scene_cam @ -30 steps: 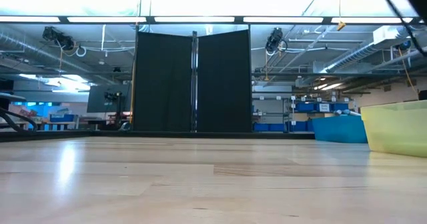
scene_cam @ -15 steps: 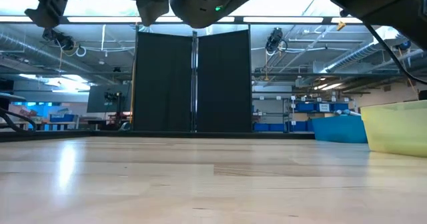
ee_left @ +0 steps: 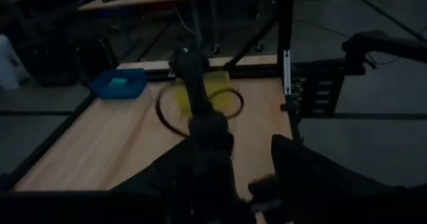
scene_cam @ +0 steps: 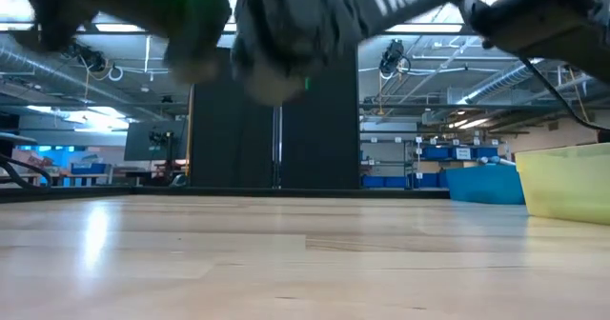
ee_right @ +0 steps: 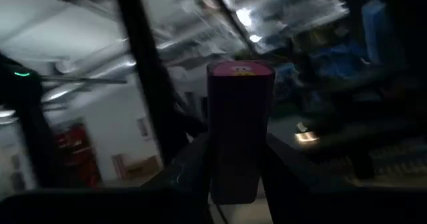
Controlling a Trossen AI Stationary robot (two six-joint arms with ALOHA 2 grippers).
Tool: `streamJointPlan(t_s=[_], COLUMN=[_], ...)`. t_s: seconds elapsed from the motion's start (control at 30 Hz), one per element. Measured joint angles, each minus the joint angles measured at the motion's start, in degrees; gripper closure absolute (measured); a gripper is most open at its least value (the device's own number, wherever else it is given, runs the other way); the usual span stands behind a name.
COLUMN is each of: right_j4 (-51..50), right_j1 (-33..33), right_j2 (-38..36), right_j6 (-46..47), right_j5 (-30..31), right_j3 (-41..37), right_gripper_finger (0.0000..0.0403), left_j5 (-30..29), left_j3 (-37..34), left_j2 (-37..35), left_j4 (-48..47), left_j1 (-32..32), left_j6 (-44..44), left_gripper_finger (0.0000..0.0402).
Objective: Sort blocks
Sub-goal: Put the violet block into the transparent bin
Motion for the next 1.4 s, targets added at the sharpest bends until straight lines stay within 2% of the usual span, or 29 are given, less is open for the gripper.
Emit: streamJointPlan(t_s=[0.1, 0.17, 0.3, 0.53, 0.7, 0.97, 1.07, 1.27, 1.4], right_j4=[1.6, 1.3, 1.3, -2.2, 3.5, 2.1, -0.2, -8.8, -11.5], right_j1=[-0.2, -0.4, -0.6, -1.3, -1.1, -1.3, -1.5, -1.1, -1.2], right_j2=[2.5, 2.5, 1.4, 2.2, 2.1, 2.1, 2.1, 2.1, 2.1], right_j6=[2.8, 1.4, -5.6, -4.7, -4.5, -6.7, -7.0, -7.9, -6.3], right_j5=[2.6, 4.2, 4.5, 4.0, 4.1, 6.4, 0.5, 0.1, -2.2], right_j3=[0.6, 0.7, 1.1, 0.9, 1.0, 1.0, 1.0, 1.0, 1.0], right_gripper_finger=[0.0288, 0.0288, 0.0288, 0.0288, 0.0288, 0.0288, 0.0288, 0.0288, 0.0288], left_j5=[-0.8, -1.5, -2.3, -3.2, -5.2, -6.8, -7.0, -6.9, -6.9], left_j3=[0.0, 0.0, 0.0, 0.0, 0.0, 0.0, 0.0, 0.0, 0.0], left_j2=[0.0, 0.0, 0.0, 0.0, 0.0, 0.0, 0.0, 0.0, 0.0], left_j4=[-0.1, 0.1, 0.0, 0.0, 0.0, 0.0, 0.1, 0.2, 0.2], left_j1=[0.4, 0.5, 0.6, 0.9, 0.9, 3.0, 4.0, 6.1, 7.0], left_j6=[0.1, 0.1, 0.2, 0.2, 0.2, 1.3, 1.3, 1.3, 1.6], left_gripper_finger=[0.0204, 0.0204, 0.0204, 0.0204, 0.0204, 0.0204, 0.0204, 0.0204, 0.0204])
